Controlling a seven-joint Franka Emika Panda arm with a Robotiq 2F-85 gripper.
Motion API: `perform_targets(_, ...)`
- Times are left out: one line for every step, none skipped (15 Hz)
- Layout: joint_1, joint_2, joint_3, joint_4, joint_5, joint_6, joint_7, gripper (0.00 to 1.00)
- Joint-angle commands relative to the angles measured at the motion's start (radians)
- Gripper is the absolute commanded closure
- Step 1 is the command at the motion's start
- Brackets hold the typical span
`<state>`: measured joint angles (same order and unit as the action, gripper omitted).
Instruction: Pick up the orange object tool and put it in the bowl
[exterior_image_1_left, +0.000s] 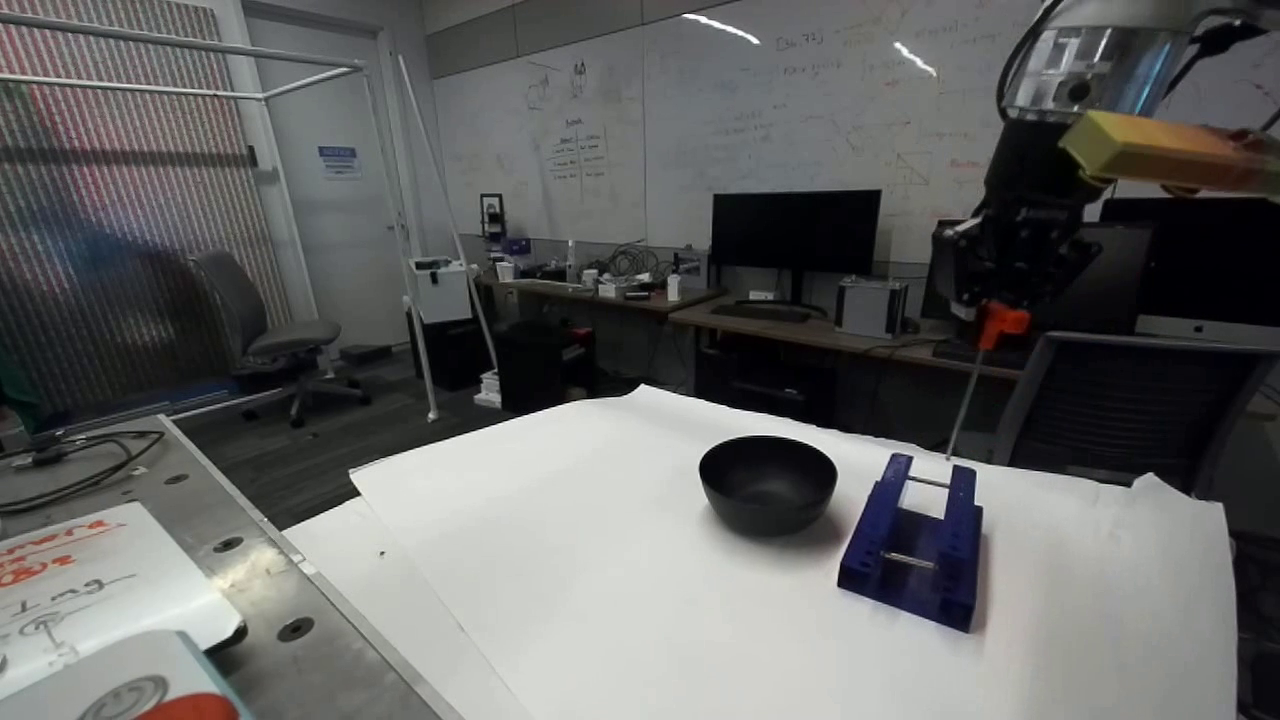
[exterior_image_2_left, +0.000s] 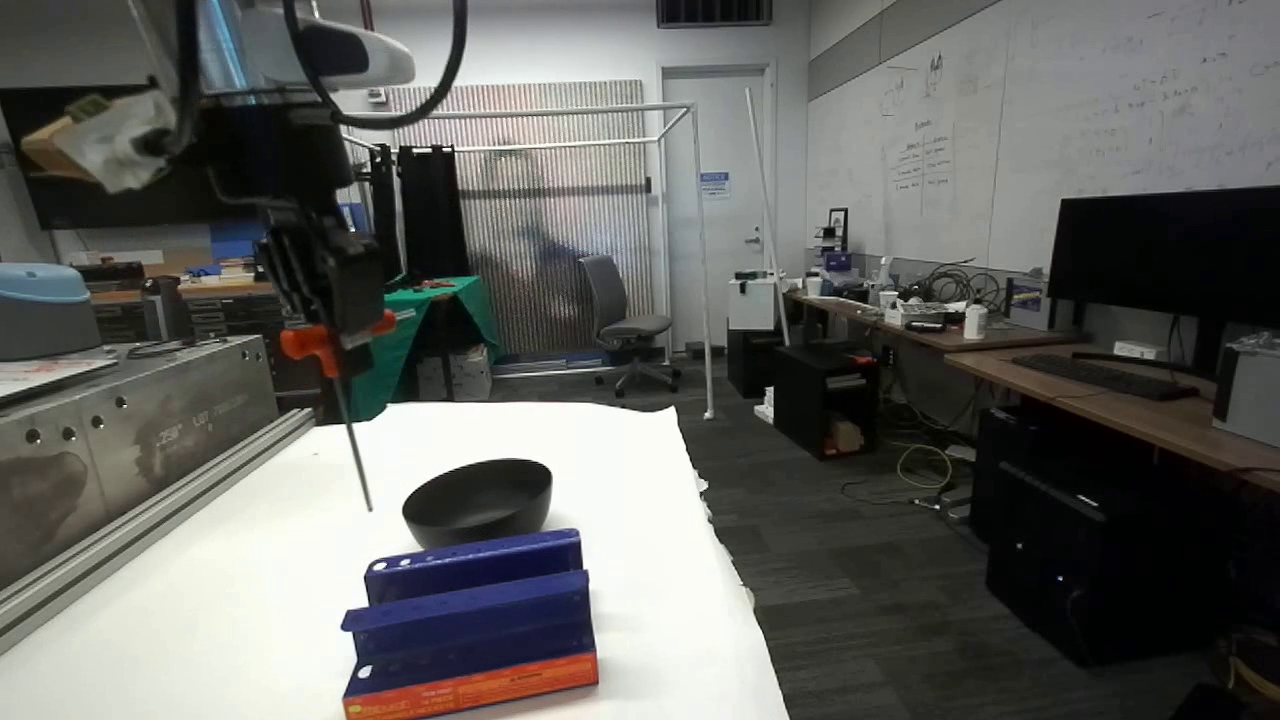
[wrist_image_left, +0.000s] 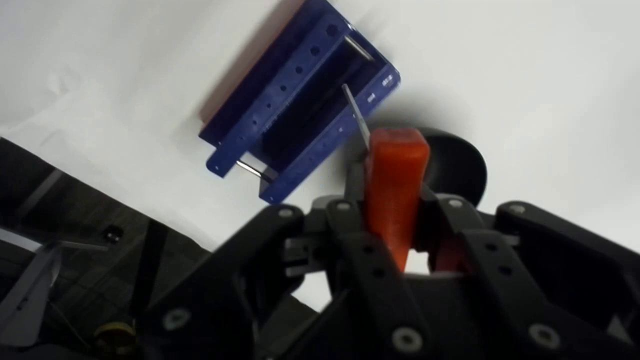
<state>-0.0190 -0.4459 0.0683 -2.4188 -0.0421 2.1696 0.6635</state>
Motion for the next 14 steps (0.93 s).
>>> perform_targets(-0.025,-0.02,-0.021,-0.058,0.034,0.237,-0.067,0.95)
perform_targets(-0.026,-0.009,-0.03,-0.068,0.052,0.313,-0.083,0.95)
perform_targets(-0.023,0.012,-0.038,-0.076,0.075,0.392,-0.103,0.95)
perform_targets(-0.017,0.037,-0.044,-0.084,0.103,0.474,-0.13,0.95)
perform_targets(-0.007,0.07,-0.051,-0.086,0.135,0.555,-0.161,0.95)
perform_targets(0.011,0.107,-0.062,-0.093,0.182,0.638,-0.203,0.95)
perform_targets(0.037,0.161,-0.077,-0.095,0.244,0.717,-0.251,0.95)
perform_targets(0.078,0.211,-0.098,-0.101,0.319,0.795,-0.309,0.95)
perform_targets(0.166,0.273,-0.154,-0.096,0.419,0.866,-0.384,0.95)
perform_targets(0.255,0.316,-0.207,-0.078,0.508,0.895,-0.447,0.95)
perform_targets(0.322,0.35,-0.237,-0.056,0.594,0.902,-0.505,0.95)
perform_targets(0.384,0.374,-0.273,-0.034,0.681,0.892,-0.571,0.95)
perform_targets(0.404,0.403,-0.275,-0.009,0.766,0.878,-0.641,0.95)
perform_targets(0.415,0.427,-0.272,0.013,0.85,0.87,-0.71,0.95)
